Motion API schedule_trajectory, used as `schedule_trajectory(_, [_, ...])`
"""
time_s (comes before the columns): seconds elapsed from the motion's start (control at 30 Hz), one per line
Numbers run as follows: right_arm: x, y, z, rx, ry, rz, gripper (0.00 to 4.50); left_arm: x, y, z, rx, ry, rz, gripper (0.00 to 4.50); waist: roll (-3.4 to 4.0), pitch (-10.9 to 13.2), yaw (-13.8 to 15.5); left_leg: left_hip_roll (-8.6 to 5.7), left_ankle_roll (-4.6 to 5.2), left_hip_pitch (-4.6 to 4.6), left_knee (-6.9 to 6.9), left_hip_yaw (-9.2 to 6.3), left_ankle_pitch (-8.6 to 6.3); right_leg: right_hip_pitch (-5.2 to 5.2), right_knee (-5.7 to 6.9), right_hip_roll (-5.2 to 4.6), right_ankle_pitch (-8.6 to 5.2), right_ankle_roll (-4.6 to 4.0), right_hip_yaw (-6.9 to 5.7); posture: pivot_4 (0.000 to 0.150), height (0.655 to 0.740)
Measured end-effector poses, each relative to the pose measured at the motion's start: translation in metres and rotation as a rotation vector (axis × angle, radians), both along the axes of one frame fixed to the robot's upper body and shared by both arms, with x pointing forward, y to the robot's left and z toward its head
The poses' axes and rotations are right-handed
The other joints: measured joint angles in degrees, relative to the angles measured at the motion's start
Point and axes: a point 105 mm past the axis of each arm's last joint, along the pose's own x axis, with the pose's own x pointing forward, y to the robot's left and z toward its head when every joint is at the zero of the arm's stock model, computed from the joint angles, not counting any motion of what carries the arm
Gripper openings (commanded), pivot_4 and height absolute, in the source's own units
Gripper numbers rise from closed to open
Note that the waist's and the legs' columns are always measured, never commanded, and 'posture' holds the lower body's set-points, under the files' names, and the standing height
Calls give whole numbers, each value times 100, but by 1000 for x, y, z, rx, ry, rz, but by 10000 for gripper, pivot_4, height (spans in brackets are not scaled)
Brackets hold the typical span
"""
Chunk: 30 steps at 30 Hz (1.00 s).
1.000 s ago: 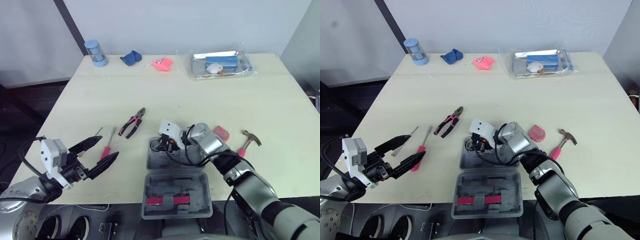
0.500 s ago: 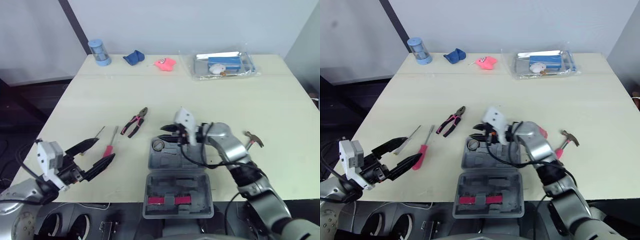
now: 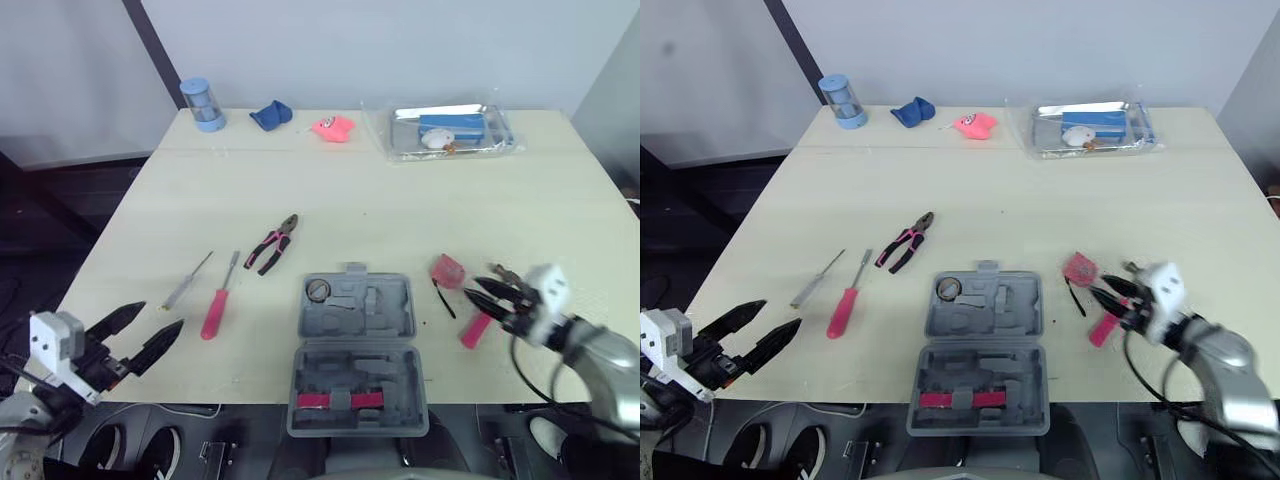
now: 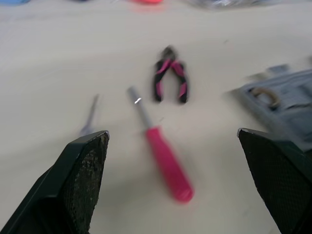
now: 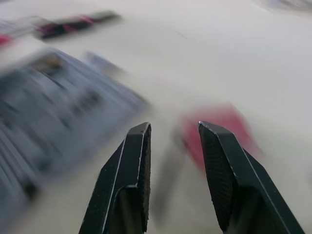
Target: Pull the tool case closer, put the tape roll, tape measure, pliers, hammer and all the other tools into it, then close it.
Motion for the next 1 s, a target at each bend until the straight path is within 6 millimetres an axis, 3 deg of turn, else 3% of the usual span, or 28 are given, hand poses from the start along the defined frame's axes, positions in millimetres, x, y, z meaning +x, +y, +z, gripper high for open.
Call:
schedule_trajectory(0.03, [-6, -8, -1, -2, 0, -24, 16186, -1, 3, -2, 3, 6, 13, 45000, -1, -1, -6, 2, 0, 3, 0, 0, 0, 4, 0, 2, 0, 0, 0, 1500, 7400])
schedule_trajectory(0.13, [-29, -32, -11, -3, 33, -111, 23730, -6, 15, -7, 5, 13, 59, 45000, -3, -5, 10, 1, 0, 9, 0, 2, 0, 13, -3, 1, -1, 0, 2, 1500, 7400])
schedule_trajectory(0.27, [-57, -68, -23, 18, 81, -242, 41538, -17, 35, -19, -4, 40, 148, 45000, -14, -12, 27, 2, 0, 9, -1, 6, 0, 13, -6, 1, -1, 0, 3, 1500, 7400])
schedule_trajectory(0.3, [-62, -74, -26, 25, 92, -266, 43388, -19, 39, -21, -5, 45, 162, 45000, -14, -12, 28, 2, 0, 11, -1, 7, 0, 14, -6, 0, -1, 0, 4, 1500, 7400])
schedule_trajectory(0.47, [-80, -89, -38, 40, 117, -325, 43388, -29, 44, -30, -2, 79, 182, 45000, -16, -14, 40, 3, 0, 22, -3, 11, -1, 23, -6, 1, -3, -1, 7, 1500, 7400])
schedule_trajectory(0.7, [-76, -88, -34, 36, 96, -313, 43388, -24, 40, -25, 2, 64, 157, 45000, -15, -15, 58, 3, 0, 31, -3, 13, -1, 33, -8, 0, -2, -1, 9, 1500, 7400])
schedule_trajectory(1.0, [-36, -21, -1, 17, 21, -79, 43388, 23, -22, 13, 49, -55, -120, 45000, -16, -15, 66, 5, -1, 77, -15, 10, -1, 82, -18, 0, -4, 0, 9, 1500, 7400])
